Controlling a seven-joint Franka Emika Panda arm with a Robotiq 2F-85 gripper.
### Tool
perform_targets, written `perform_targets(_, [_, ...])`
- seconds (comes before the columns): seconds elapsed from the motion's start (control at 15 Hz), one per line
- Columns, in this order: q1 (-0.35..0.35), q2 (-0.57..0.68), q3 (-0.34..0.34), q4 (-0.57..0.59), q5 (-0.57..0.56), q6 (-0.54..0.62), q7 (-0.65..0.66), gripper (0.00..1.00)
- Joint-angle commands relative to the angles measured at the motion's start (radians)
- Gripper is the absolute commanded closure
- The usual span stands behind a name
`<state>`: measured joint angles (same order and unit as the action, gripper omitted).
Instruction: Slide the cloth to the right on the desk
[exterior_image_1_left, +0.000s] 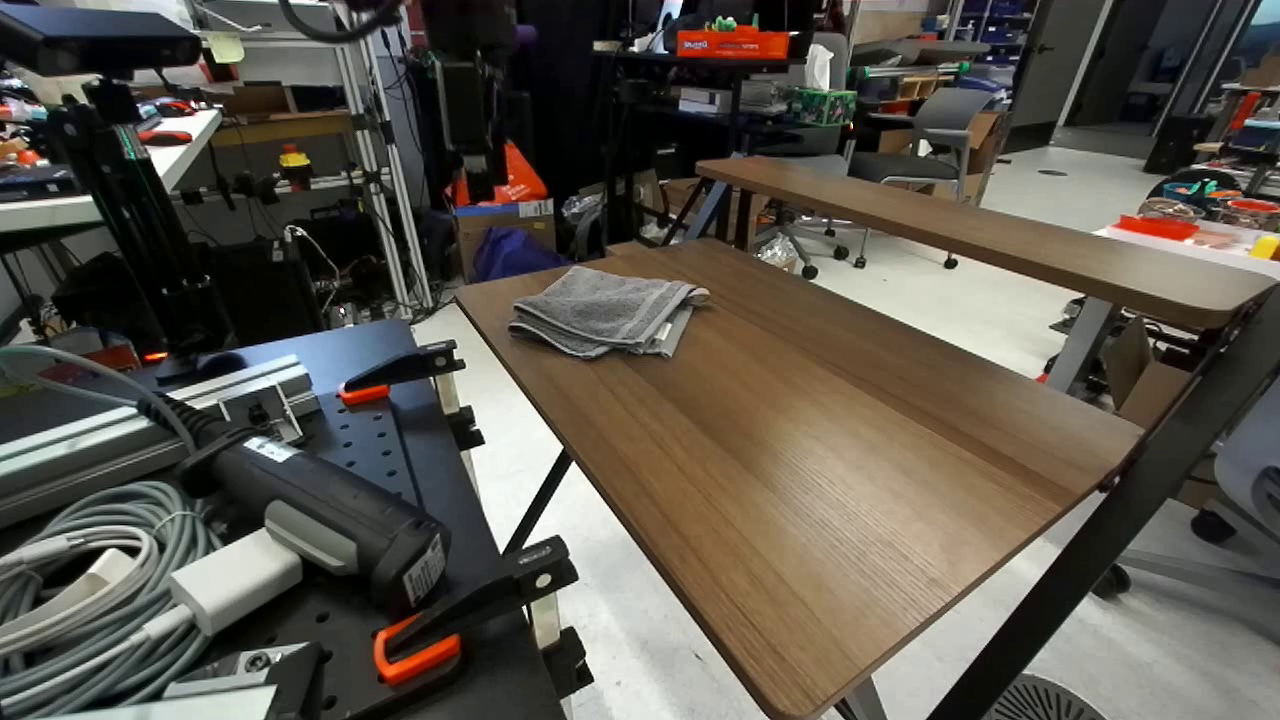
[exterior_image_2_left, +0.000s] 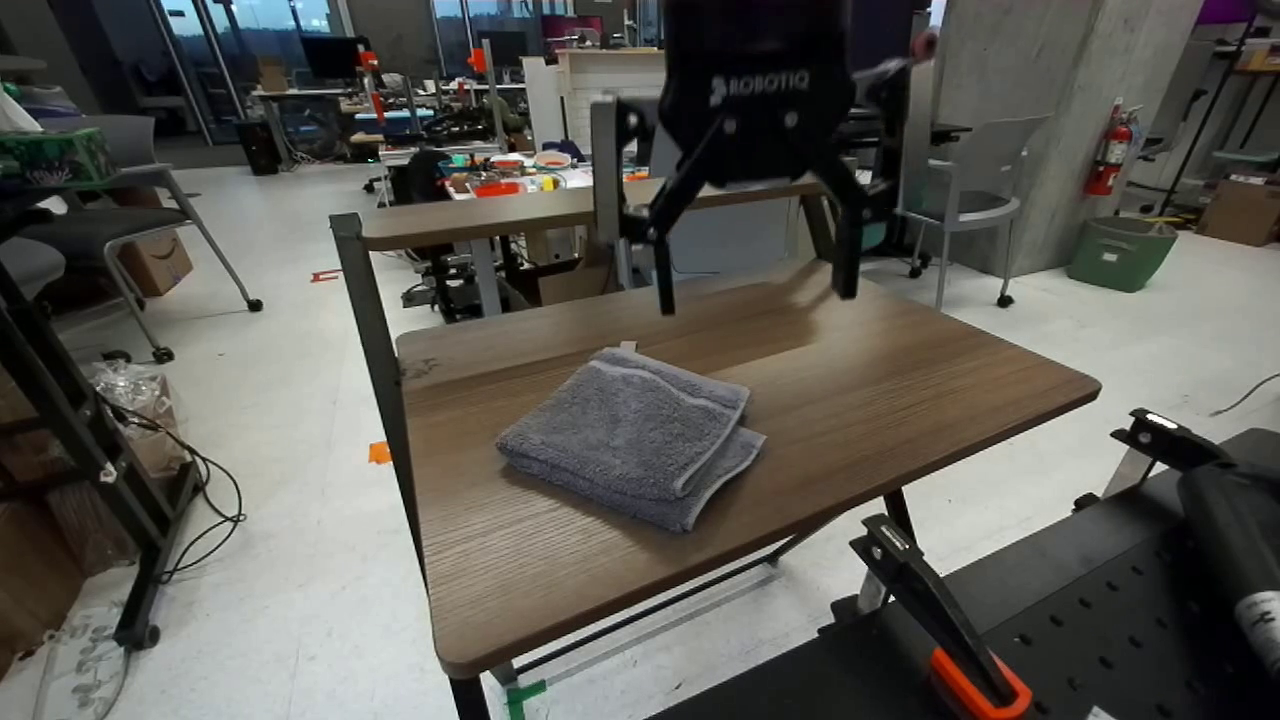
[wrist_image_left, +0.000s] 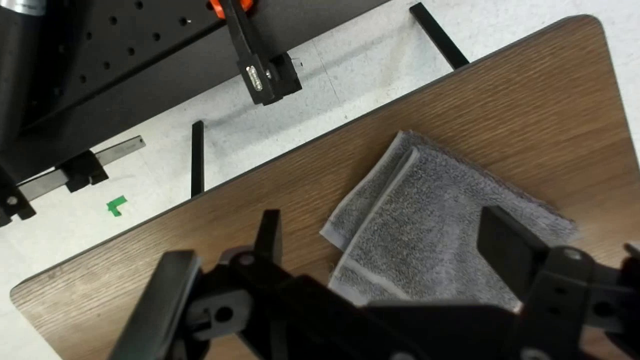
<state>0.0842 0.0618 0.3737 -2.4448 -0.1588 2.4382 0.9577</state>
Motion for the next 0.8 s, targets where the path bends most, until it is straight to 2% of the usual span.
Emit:
perform_targets(0.0, [0.094, 0.182, -0.098, 0.115, -0.074, 0.041, 0.103, 0.0])
perform_targets(0.27, [0.186, 0.325, -0.193, 0.225, -0.073, 0.066, 0.133, 0.0])
perform_targets(0.73, [0.317, 0.497, -0.321, 0.416, -0.082, 0.071, 0.179, 0.0])
